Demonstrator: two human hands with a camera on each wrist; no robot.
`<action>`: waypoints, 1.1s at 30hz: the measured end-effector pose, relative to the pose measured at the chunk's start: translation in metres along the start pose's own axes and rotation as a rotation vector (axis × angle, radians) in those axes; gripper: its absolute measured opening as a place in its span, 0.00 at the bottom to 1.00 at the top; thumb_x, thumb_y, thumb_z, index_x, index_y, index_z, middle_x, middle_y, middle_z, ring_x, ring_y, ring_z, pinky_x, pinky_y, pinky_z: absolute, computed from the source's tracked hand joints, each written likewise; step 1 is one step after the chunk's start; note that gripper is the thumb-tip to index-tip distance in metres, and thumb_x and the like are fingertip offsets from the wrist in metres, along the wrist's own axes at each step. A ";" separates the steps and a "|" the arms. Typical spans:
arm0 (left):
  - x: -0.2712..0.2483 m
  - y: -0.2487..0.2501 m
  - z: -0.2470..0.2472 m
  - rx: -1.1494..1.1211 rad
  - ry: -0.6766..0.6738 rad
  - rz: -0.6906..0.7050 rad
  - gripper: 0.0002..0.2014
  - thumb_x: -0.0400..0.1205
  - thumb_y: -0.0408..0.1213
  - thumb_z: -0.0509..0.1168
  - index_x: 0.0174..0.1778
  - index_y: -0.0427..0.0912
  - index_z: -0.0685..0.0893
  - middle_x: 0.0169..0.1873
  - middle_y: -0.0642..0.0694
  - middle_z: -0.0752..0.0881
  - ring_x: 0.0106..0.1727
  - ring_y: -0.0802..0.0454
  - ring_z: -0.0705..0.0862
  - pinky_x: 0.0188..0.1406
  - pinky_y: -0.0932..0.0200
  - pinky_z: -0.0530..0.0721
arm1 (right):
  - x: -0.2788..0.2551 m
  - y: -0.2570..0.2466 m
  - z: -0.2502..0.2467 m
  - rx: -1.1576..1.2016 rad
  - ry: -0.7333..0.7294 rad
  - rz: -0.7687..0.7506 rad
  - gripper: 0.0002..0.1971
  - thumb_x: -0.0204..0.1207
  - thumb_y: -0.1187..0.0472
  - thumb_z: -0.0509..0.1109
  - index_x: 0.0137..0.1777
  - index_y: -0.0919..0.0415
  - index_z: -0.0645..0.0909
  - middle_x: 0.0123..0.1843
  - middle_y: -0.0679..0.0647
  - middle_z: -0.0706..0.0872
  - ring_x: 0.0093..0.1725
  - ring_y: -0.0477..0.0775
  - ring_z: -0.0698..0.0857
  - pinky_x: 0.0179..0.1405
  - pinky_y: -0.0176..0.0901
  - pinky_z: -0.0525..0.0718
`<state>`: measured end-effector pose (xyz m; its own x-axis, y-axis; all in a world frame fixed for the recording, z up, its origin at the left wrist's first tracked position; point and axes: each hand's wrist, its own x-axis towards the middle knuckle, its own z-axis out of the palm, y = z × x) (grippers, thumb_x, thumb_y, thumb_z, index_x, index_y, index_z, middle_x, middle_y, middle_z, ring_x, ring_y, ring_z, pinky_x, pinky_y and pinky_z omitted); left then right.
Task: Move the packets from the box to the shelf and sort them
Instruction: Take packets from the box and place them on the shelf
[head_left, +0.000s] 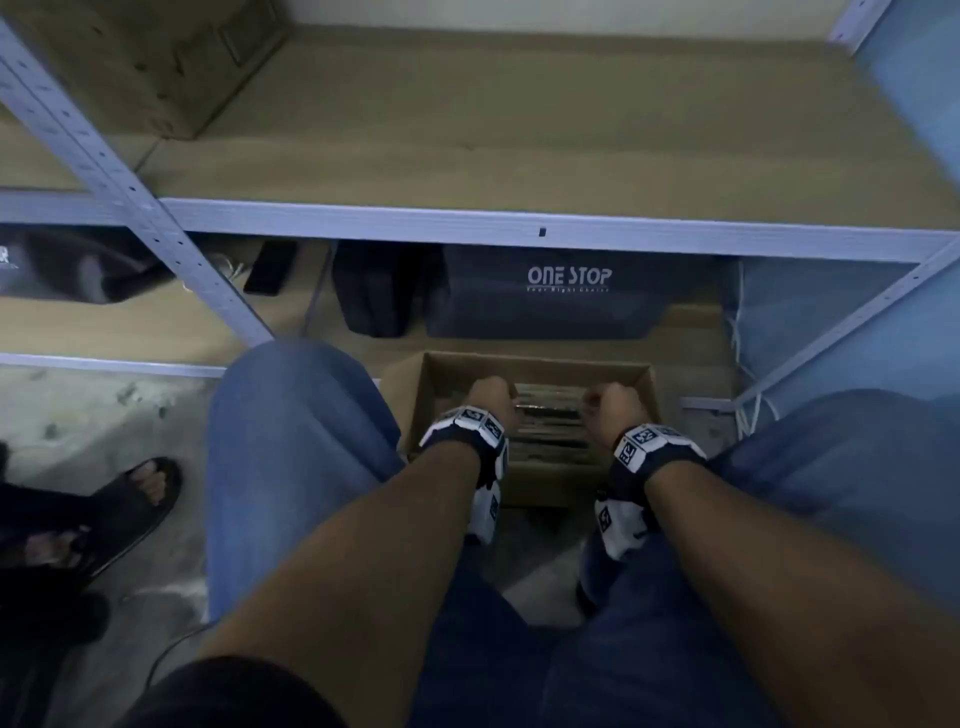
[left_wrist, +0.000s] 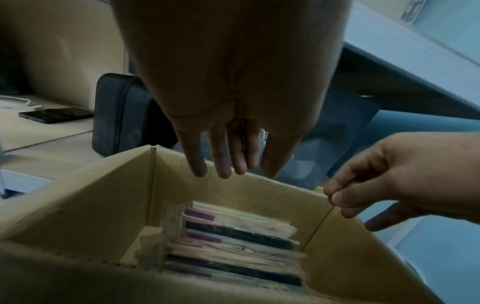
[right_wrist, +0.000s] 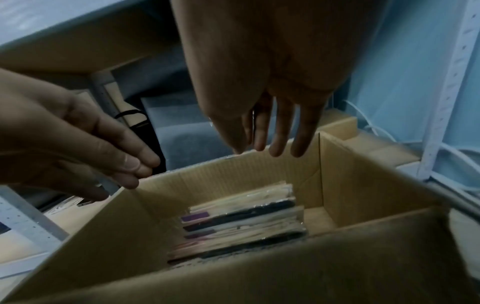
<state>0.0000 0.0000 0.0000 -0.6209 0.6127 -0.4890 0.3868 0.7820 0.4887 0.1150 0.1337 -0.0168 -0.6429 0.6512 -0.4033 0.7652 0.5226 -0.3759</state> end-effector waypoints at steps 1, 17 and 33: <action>0.004 0.000 -0.004 0.000 -0.016 -0.013 0.18 0.81 0.37 0.67 0.66 0.36 0.82 0.64 0.38 0.83 0.65 0.41 0.81 0.63 0.52 0.81 | 0.005 -0.001 -0.001 0.009 -0.008 0.019 0.13 0.77 0.60 0.68 0.59 0.65 0.85 0.57 0.63 0.88 0.56 0.63 0.86 0.55 0.48 0.85; 0.097 -0.043 0.013 0.027 -0.173 -0.105 0.17 0.79 0.36 0.68 0.61 0.32 0.83 0.58 0.35 0.86 0.59 0.38 0.84 0.58 0.47 0.85 | 0.093 0.003 0.032 -0.389 -0.200 0.002 0.16 0.80 0.65 0.61 0.66 0.63 0.78 0.64 0.63 0.82 0.62 0.65 0.81 0.50 0.50 0.81; 0.126 -0.064 0.030 -0.034 -0.191 -0.096 0.14 0.80 0.34 0.63 0.59 0.34 0.85 0.56 0.35 0.85 0.57 0.37 0.84 0.53 0.50 0.85 | 0.125 0.002 0.056 -0.561 -0.287 -0.061 0.15 0.77 0.74 0.58 0.59 0.66 0.80 0.61 0.64 0.82 0.58 0.65 0.83 0.52 0.54 0.85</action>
<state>-0.0821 0.0309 -0.1146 -0.5120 0.5487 -0.6609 0.3070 0.8355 0.4558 0.0338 0.1853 -0.1146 -0.6099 0.4779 -0.6321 0.5777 0.8142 0.0581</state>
